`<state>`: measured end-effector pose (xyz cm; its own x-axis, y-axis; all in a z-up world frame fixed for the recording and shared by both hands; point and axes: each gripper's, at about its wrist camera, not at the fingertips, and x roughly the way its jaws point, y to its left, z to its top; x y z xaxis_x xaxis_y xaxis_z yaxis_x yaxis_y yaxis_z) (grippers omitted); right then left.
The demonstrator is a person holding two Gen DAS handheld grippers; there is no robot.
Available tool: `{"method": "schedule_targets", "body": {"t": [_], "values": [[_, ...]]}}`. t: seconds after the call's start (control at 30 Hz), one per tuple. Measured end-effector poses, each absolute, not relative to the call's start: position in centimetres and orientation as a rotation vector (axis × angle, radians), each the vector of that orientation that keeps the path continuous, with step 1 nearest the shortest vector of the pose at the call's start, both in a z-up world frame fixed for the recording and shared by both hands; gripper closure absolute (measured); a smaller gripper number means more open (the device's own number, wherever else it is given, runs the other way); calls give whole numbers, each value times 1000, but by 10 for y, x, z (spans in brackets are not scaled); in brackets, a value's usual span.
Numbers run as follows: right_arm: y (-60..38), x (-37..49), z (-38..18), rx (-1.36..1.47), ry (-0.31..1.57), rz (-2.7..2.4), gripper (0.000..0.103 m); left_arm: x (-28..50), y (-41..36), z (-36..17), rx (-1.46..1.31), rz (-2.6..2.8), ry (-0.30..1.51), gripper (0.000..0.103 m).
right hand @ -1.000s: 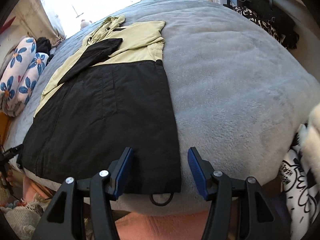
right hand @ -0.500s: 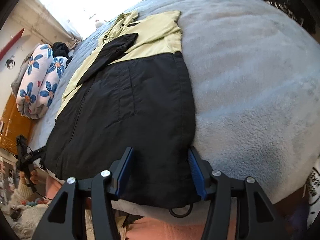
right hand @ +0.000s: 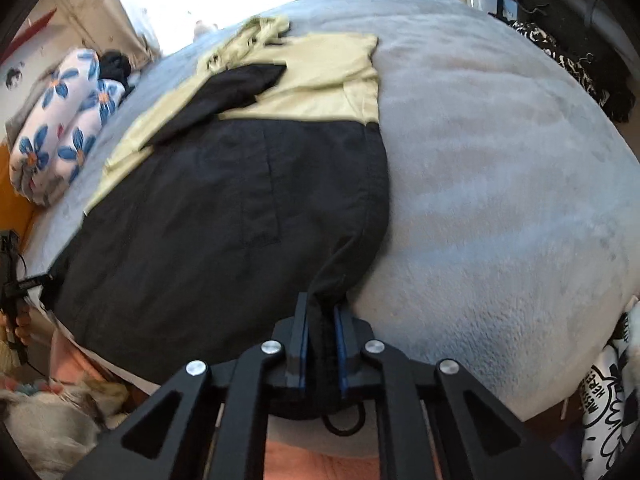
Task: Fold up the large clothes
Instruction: 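Lift the hem with both tools and fold it toward the hood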
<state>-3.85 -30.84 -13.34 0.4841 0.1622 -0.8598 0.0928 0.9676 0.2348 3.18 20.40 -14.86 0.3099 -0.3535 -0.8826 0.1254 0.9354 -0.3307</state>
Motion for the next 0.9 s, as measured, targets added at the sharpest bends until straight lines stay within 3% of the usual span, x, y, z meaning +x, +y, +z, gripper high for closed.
{"method": "schedule_targets", "body": {"t": [0.23,0.47,0.73,0.83,0.87,0.9], "values": [[-316,-20,-75,341,901,60,95,46,207,-83,-494,-406,1035,99],[-316,49,-15,373,773,75,95,113,211,-23,-619,-360,899,99],[-362,178,-9,561,764,-38,95,241,229,-32,-619,-151,870,98],[-367,234,-29,552,811,-71,92,299,223,-62,-597,-113,923,92],[-368,250,-40,555,835,-77,90,314,219,-71,-583,-98,943,84],[-372,272,-56,565,873,-97,89,333,214,-84,-554,-84,977,68]]}}
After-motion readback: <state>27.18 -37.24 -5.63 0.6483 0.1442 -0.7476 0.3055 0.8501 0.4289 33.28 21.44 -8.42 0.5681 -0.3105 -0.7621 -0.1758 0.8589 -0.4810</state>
